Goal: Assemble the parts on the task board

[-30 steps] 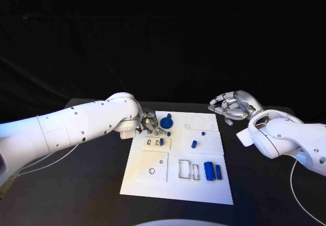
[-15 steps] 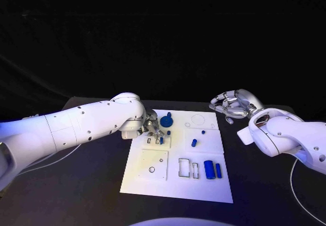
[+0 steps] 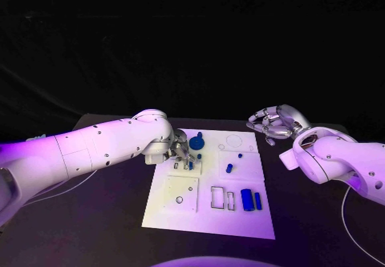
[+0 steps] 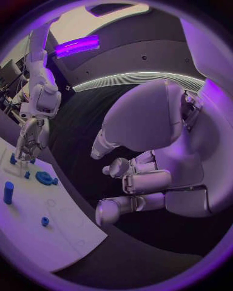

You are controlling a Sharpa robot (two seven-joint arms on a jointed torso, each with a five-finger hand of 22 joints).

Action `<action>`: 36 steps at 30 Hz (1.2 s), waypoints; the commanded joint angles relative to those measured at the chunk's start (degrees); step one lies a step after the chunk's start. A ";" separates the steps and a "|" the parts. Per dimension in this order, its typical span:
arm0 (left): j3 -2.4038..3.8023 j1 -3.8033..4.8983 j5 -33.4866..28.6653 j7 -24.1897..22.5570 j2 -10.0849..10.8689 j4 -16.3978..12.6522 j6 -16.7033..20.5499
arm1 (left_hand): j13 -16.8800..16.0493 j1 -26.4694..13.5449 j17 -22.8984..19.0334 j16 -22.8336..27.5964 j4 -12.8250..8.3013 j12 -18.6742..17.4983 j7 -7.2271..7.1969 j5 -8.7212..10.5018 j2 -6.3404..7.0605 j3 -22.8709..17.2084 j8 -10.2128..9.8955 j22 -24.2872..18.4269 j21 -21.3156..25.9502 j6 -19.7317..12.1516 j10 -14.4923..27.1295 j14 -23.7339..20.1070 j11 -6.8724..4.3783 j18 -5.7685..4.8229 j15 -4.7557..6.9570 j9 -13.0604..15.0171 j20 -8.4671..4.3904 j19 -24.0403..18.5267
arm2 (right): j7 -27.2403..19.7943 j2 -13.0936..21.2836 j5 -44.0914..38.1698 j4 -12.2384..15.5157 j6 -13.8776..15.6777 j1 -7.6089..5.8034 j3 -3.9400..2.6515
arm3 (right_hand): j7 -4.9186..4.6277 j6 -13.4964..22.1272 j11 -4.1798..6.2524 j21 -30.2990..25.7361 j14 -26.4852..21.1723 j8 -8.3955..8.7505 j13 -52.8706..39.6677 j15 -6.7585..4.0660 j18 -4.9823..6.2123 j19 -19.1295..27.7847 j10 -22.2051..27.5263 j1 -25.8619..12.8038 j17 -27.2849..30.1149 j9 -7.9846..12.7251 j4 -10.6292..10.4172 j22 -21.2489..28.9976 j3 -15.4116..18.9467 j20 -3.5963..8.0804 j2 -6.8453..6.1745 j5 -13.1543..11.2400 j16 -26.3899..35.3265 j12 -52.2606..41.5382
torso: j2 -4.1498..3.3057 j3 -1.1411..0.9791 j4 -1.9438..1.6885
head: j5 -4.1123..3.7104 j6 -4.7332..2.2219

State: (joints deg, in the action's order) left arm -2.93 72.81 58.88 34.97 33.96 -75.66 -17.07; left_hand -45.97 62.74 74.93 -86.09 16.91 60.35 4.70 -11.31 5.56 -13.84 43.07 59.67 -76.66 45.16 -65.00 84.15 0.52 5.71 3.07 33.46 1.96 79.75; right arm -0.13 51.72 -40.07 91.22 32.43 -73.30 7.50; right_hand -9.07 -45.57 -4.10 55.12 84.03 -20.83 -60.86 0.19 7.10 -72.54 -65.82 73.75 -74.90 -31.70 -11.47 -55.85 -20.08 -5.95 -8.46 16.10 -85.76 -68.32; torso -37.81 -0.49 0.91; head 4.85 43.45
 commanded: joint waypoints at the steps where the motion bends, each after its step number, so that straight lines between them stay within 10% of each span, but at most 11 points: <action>1: 0.01 0.05 -1.08 -0.14 -0.17 0.08 -0.95 | 0.08 0.01 6.40 -0.30 -0.09 0.09 -0.01 0.00 -0.50 0.22 0.00 0.10 -0.23 -0.26 -0.16 3.58 -0.10 -0.31 0.33 0.10 0.01 0.25 | 0.19 -0.14 -0.11 -0.08 -0.09 0.04 -0.01 | 0.00 0.58 -0.12 -0.36 3.38 -0.39 -0.03 -0.31 0.97 -0.11 -0.30 -0.02 -5.06 -0.05 -0.24 0.08 0.25 0.22 -0.25 0.30 0.27 -0.05 | 0.01 -0.02 -0.02 | 0.02 0.17; 36: -0.04 0.03 -5.57 -0.54 -0.31 0.82 -1.46 | 1.54 10.23 6.69 -0.18 -0.52 -0.75 -0.22 -0.46 -1.66 -7.72 -0.34 1.44 -0.80 -0.75 0.47 3.49 -0.34 -0.51 0.49 1.49 -0.09 0.60 | 0.91 -0.37 -1.71 -0.18 -0.62 0.14 0.00 | -0.03 0.78 -0.15 -0.59 3.39 -0.66 -0.14 -0.30 0.97 -0.13 -0.55 -0.25 -5.06 -0.07 -0.75 0.19 0.28 0.22 0.08 0.74 0.31 -0.24 | -0.01 -0.06 0.02 | -0.04 0.58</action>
State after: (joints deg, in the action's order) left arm -2.97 72.80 54.77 34.80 33.69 -74.89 -17.53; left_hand -44.44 72.37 74.91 -86.09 16.35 59.89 4.40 -11.54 4.08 -21.36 43.06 61.03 -77.06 44.86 -64.80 83.94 0.31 5.73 3.27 34.93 1.96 80.16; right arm 0.62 51.37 -41.09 91.01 32.34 -73.20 7.51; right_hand -9.05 -45.19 -4.25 54.86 84.03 -21.28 -60.95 0.19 7.10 -72.54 -65.97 73.75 -74.94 -31.69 -11.80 -55.69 -19.75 -5.95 -8.46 16.64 -85.76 -68.32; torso -37.81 -0.51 0.91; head 4.80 44.02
